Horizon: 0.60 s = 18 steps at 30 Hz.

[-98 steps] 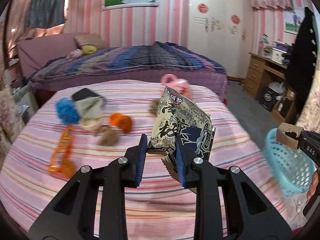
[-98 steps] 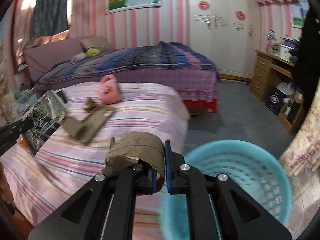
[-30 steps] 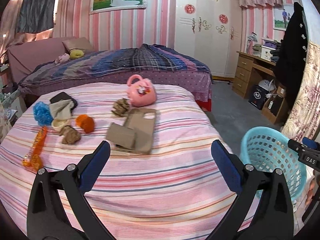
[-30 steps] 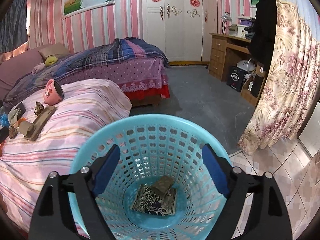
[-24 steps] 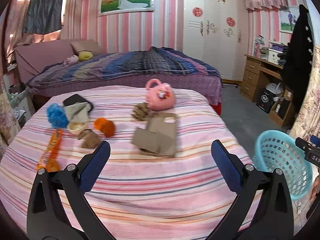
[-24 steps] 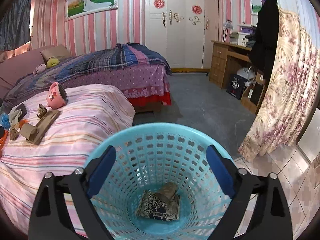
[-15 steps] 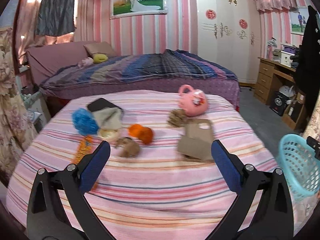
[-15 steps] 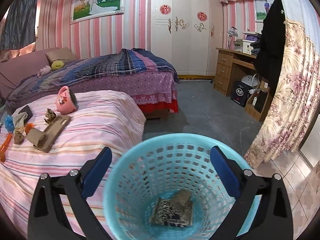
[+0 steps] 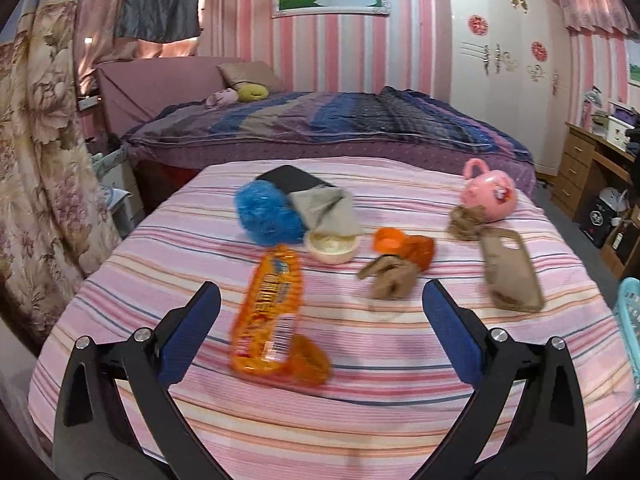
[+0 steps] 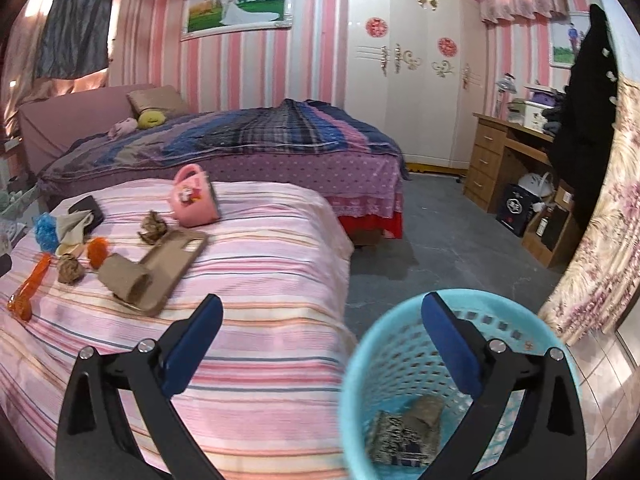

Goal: Collect trash
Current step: 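Reach the left tool to the orange snack bag and close on it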

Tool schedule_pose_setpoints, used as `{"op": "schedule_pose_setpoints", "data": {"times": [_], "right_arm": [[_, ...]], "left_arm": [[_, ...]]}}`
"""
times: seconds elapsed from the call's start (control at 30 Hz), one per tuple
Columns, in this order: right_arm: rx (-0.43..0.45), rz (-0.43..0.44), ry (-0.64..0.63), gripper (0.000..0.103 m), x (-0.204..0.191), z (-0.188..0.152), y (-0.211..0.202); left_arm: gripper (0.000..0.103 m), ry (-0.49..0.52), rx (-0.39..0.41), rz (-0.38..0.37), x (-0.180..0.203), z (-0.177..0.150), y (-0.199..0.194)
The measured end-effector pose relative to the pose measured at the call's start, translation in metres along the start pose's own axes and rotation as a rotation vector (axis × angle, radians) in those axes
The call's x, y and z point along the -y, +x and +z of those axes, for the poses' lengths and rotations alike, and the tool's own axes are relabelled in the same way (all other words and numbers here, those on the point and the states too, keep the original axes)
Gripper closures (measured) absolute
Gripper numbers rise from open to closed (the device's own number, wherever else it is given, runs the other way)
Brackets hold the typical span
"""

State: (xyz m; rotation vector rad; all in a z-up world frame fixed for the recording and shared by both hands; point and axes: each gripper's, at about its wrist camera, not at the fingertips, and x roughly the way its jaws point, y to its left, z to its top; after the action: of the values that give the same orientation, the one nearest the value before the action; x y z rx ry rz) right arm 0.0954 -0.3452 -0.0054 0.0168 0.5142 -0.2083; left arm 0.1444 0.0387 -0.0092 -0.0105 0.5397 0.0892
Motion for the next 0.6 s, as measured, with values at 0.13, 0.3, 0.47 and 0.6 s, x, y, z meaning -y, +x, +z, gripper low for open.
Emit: {"op": "schedule_pose_setpoints", "data": {"times": [0.13, 0.3, 0.47, 0.6], "right_arm": [[0.006, 0.019, -0.038, 0.006, -0.026, 0.008, 0.005], [0.040, 0.057, -0.074, 0.006, -0.056, 0.030, 0.004], [0.082, 0.089, -0.097, 0.006, -0.082, 0.050, 0.007], [0.082, 0.103, -0.123, 0.006, -0.094, 0.044, 0.016]], "left_arm": [[0.005, 0.001, -0.008, 0.029, -0.016, -0.003, 0.004], [0.005, -0.023, -0.016, 0.045, -0.033, -0.002, 0.009], [0.005, -0.074, -0.044, 0.041, -0.047, -0.002, 0.016], [0.005, -0.075, -0.046, 0.049, -0.051, -0.003, 0.019]]}}
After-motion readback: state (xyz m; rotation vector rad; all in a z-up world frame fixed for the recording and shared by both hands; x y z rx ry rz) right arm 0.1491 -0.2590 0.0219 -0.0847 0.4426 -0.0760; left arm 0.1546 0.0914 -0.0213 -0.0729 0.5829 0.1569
